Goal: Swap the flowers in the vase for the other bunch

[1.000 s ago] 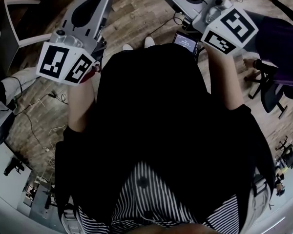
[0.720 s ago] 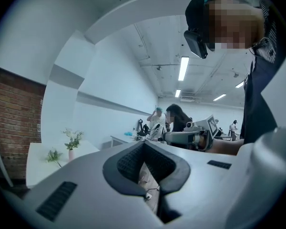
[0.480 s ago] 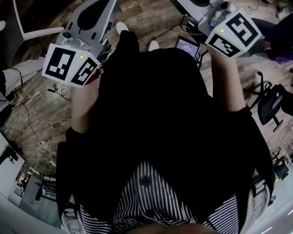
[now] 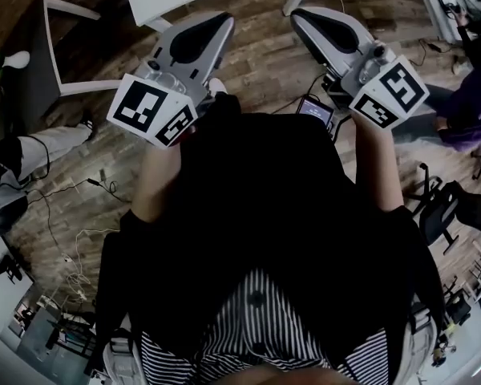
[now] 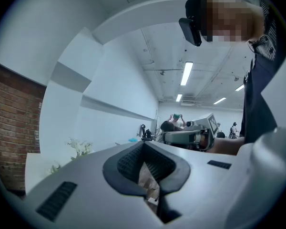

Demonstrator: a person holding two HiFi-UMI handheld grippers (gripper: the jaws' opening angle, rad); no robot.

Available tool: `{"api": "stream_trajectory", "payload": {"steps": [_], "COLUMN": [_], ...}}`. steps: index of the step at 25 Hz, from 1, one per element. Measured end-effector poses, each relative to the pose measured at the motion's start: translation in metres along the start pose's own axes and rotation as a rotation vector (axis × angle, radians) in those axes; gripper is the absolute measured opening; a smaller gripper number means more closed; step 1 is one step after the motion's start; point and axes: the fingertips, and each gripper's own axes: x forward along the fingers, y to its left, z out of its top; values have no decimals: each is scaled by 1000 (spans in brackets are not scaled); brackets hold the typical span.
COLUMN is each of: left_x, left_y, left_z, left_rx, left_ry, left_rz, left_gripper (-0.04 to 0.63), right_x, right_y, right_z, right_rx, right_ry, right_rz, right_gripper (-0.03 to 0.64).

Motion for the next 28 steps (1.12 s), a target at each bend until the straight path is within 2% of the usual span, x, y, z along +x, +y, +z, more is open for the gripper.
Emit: {"api": "stream_trajectory", "payload": {"steps": [5, 12, 17, 28], "left_x": [-3, -7, -22, -40], "left_y": [67, 139, 187, 243], "left_z": [16, 28, 29, 20], "left_rx": [-5, -4, -20, -59], "left_ry": [7, 8, -6, -24], "left_rz": [-22, -57, -39, 2], "left_gripper": [6, 7, 6, 6], "right_x": [64, 138, 182, 240], "right_y": [-25, -42, -53, -68], "right_z": [24, 30, 28, 32], "right_rx": [3, 11, 14, 10], "right_ry": [-22, 1, 18, 34], "right_rz": [-32, -49, -70, -30], "right_gripper": [3, 3, 3, 3]}}
